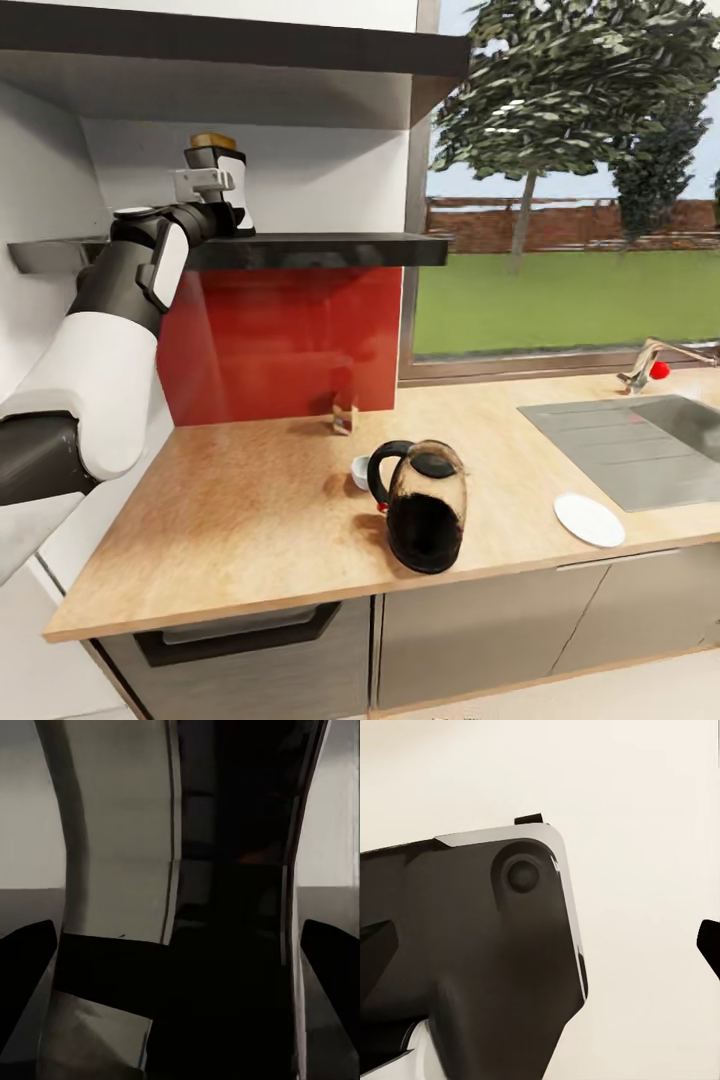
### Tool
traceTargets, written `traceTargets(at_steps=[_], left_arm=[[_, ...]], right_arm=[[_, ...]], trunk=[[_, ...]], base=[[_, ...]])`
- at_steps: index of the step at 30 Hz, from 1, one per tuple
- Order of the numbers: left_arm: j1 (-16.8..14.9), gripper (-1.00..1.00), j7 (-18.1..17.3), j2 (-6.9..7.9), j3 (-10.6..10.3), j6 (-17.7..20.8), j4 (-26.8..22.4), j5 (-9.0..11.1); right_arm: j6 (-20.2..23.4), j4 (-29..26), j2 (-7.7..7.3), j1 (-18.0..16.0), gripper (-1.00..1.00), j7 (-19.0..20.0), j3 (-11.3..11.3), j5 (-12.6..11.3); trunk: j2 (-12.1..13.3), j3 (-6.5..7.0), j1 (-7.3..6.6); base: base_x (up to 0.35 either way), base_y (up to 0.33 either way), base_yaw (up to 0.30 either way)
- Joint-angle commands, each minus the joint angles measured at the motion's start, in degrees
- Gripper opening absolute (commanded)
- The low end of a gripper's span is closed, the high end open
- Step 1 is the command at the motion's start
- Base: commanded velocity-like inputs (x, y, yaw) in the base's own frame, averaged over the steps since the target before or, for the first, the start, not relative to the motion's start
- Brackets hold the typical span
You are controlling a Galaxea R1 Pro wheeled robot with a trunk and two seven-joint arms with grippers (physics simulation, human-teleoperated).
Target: Set up a coffee station on the kitchen countertop: keep the coffee maker on the countertop, move the bottle of coffee from the kitchen shelf to the counter next to the coffee maker, place a paper coffee filter on top of the coffee maker, put the saucer next to the coffee maker with the coffee cup on the saucer, and place the electric kettle next to the coffee maker.
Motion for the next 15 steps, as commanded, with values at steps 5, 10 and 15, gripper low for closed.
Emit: traceTargets(at_steps=[5, 10, 15], left_arm=[[0.08, -1.00, -0.10, -0.28, 0.11, 0.24, -0.08, -0.25], [0.16, -1.00, -0.01, -0.32, 0.11, 0.24, -0.04, -0.25], [0.17, -1.00, -0.10, -0.29, 0.11, 0.18, -0.04, -0.25]], right_arm=[[-0.21, 0.07, 0.02, -0.06, 1.00, 0.13, -0.46, 0.57], [-0.23, 0.07, 0.02, -0.06, 1.00, 0.13, -0.42, 0.57], [-0.27, 0.07, 0.02, -0.06, 1.00, 0.13, -0.42, 0.57]], trunk=[[-0.13, -0.13, 0.04], [-0.13, -0.13, 0.04], [-0.13, -0.13, 0.04]], base=[[0.000, -0.123, -0.262], [0.000, -0.269, -0.263], [0.000, -0.190, -0.263]])
